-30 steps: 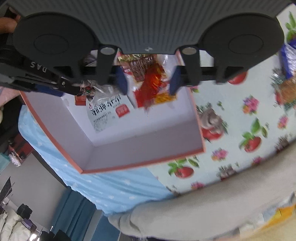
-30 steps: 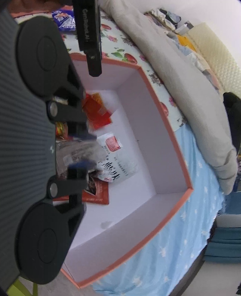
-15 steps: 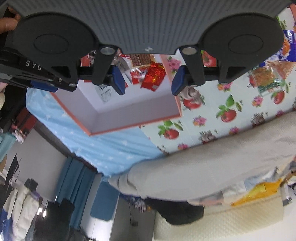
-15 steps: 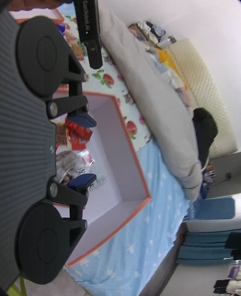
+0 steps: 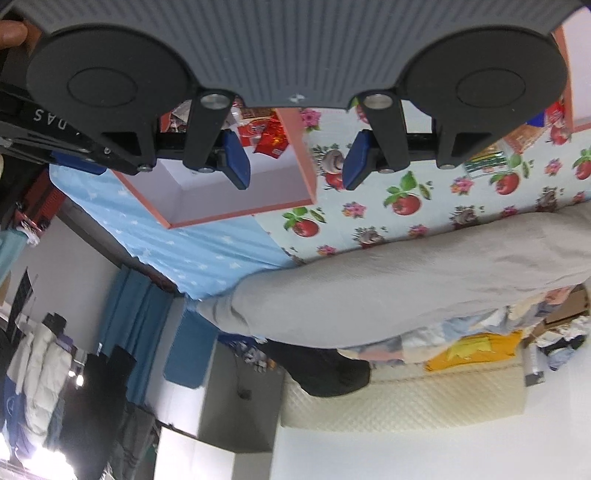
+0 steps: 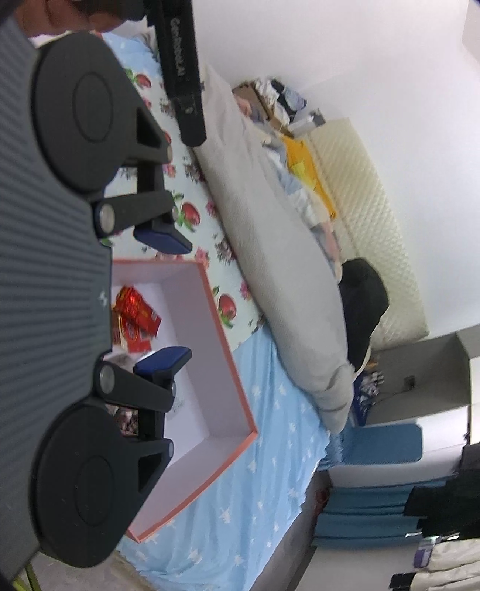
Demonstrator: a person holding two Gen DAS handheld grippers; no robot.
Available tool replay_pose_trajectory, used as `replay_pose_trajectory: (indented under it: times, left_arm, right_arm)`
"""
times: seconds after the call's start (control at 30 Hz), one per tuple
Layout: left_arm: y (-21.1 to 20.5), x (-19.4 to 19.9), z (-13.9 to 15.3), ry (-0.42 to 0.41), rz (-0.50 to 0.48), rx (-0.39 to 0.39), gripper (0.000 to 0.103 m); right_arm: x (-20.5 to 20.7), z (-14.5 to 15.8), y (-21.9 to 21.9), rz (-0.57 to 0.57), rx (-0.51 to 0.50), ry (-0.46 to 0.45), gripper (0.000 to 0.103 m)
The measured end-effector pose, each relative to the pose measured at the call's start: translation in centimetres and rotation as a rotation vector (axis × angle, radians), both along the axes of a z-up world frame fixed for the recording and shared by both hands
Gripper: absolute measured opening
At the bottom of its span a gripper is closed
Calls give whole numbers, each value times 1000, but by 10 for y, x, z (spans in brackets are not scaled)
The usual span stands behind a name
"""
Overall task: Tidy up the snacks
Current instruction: 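Withdraw both open grippers from the box back over the snacks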
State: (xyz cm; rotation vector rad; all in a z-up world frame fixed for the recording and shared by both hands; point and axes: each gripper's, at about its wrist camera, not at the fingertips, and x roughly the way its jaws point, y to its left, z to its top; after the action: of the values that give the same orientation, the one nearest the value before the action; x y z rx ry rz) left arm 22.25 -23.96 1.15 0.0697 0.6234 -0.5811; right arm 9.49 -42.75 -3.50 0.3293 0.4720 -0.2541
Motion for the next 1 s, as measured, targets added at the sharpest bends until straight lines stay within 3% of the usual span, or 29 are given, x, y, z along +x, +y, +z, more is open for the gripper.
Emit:
replay_pose_trajectory:
  times: [0.3,0.7,1.0]
  left_arm:
    - [69,-53,6,-58,106,-15,61]
    - [157,-109,-15,-59,253,-24,61]
    - [198,-128,-35,-27,341,-29,61]
  right_arm:
    - [-22,8,45,99,-24,-39,58]
    - [-40,-5,107,247,-57,-50,58]
    - [-44,-21,149,377,-50,-30,58]
